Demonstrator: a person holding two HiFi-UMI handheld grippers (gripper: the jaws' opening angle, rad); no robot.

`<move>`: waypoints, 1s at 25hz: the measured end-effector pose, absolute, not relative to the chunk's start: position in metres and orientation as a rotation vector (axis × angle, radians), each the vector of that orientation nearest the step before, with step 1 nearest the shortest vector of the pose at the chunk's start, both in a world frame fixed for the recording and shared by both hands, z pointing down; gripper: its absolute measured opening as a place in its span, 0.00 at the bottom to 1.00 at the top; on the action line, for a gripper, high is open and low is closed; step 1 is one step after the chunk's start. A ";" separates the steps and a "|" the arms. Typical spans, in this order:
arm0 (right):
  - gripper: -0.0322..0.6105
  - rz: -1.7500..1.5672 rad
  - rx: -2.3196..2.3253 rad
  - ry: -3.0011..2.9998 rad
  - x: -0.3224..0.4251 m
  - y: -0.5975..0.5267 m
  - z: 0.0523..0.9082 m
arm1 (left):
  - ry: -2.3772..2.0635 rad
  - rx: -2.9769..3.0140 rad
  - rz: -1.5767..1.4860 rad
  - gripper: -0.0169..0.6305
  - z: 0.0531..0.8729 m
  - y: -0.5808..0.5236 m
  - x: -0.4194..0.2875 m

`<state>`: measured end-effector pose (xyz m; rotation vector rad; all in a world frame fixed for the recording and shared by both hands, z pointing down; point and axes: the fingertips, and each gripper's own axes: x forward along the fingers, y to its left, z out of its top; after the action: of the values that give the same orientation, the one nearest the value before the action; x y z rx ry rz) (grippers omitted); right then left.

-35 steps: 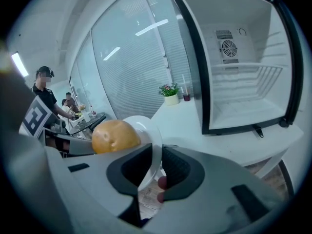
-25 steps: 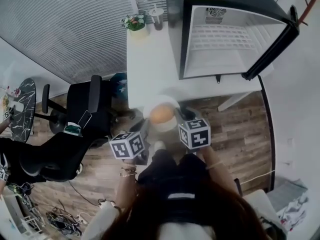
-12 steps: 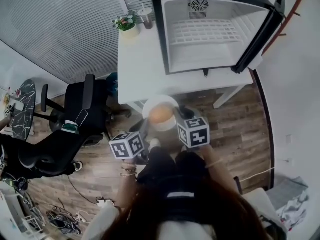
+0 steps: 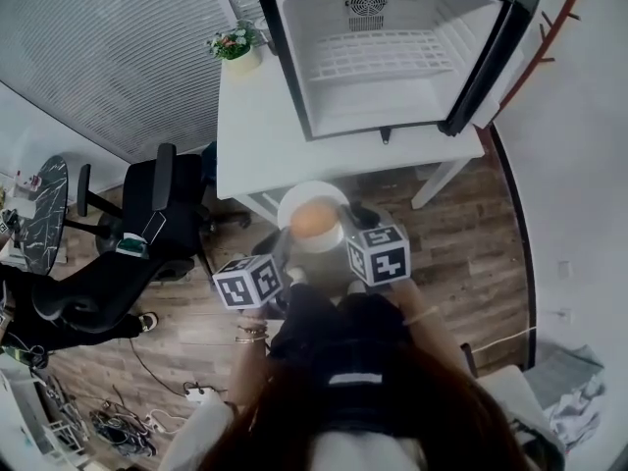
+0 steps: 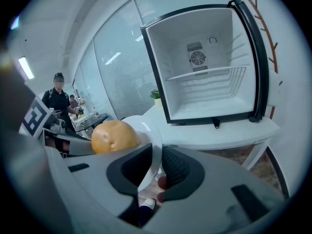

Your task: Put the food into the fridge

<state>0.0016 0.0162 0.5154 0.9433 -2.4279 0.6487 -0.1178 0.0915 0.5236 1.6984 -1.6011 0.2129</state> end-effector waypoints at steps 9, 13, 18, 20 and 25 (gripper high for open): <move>0.15 0.642 0.954 -2.441 0.033 0.012 0.511 | -1.612 1.711 0.223 0.10 0.518 0.087 -0.086; 0.15 0.657 0.981 -2.436 0.043 0.008 0.509 | -1.592 1.727 0.243 0.10 0.516 0.081 -0.077; 0.15 0.684 1.016 -2.419 0.054 0.003 0.512 | -1.570 1.751 0.265 0.10 0.515 0.072 -0.070; 0.15 0.688 1.030 -2.412 0.057 -0.001 0.513 | -1.561 1.759 0.262 0.10 0.516 0.067 -0.067; 0.15 0.697 1.059 -2.388 0.065 -0.011 0.516 | -1.529 1.762 0.248 0.10 0.520 0.053 -0.061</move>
<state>0.0649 -0.0108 0.5159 1.0585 -2.3882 0.6972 -0.0614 0.0534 0.5196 1.7622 -1.5294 0.2479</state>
